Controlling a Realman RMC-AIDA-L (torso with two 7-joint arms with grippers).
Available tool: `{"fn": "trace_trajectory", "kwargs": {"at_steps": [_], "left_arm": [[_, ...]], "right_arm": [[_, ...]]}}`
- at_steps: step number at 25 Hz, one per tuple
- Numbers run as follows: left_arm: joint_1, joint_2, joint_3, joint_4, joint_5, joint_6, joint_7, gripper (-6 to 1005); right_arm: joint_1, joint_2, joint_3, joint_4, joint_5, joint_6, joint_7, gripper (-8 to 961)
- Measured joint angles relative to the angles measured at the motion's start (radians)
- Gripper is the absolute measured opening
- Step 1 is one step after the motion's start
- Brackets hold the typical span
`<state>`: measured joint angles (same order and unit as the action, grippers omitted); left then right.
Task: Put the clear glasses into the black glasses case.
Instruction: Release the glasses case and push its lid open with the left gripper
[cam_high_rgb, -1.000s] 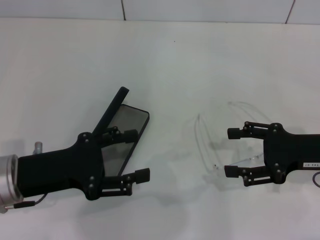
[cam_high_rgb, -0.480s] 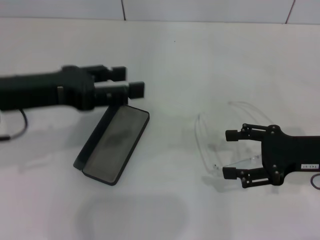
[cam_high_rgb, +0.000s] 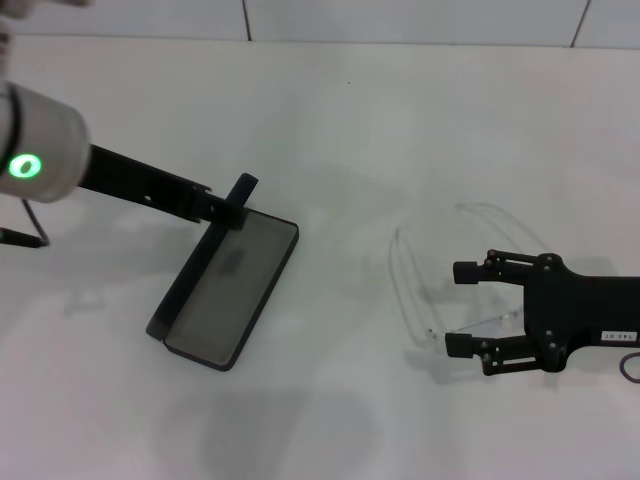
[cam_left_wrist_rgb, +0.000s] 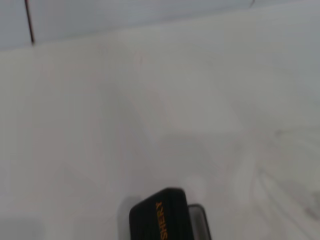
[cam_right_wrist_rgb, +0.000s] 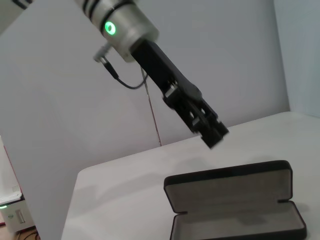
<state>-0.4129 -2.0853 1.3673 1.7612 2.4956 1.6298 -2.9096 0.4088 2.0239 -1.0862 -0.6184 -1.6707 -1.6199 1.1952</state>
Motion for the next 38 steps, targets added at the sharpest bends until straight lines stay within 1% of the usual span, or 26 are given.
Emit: {"fn": "trace_trajectory", "kwargs": {"at_steps": [2,6,8,10,13,20,29,32,38], "left_arm": [[-0.044,-0.003,0.040,-0.051,0.048,0.000,-0.026,766],[-0.089,-0.004,0.069,-0.127,0.072,-0.005,-0.042,765],[-0.106,-0.004,0.077,-0.158,0.108,-0.013,-0.051,765],[-0.115,-0.004,0.082,-0.173,0.148,-0.019,-0.065,764],[-0.123,-0.004,0.093,-0.195,0.165,-0.025,-0.071,764],[-0.160,-0.004,0.097,-0.303,0.195,-0.042,-0.067,763],[-0.163,-0.001,0.132,-0.309,0.205,-0.080,-0.059,762],[-0.164,-0.001,0.133,-0.311,0.206,-0.080,-0.052,648],[-0.159,-0.002,0.135,-0.279,0.208,-0.078,-0.040,418]], "right_arm": [[0.001,0.001,-0.002,0.000,0.000,0.000,0.000,873],[0.004,0.001,-0.002,0.000,0.001,0.000,0.000,873],[0.005,0.001,-0.002,0.000,0.001,-0.001,0.000,873],[0.005,0.001,-0.002,0.001,0.002,-0.005,0.000,873],[0.005,0.001,-0.002,0.009,0.010,-0.006,0.000,873],[0.008,0.001,-0.002,0.017,0.014,-0.003,0.000,872],[0.009,0.001,-0.001,0.023,0.014,0.000,0.000,872],[0.007,0.001,0.004,0.024,0.017,0.000,0.000,872],[0.003,-0.001,0.006,0.026,0.024,0.002,-0.006,872]]}}
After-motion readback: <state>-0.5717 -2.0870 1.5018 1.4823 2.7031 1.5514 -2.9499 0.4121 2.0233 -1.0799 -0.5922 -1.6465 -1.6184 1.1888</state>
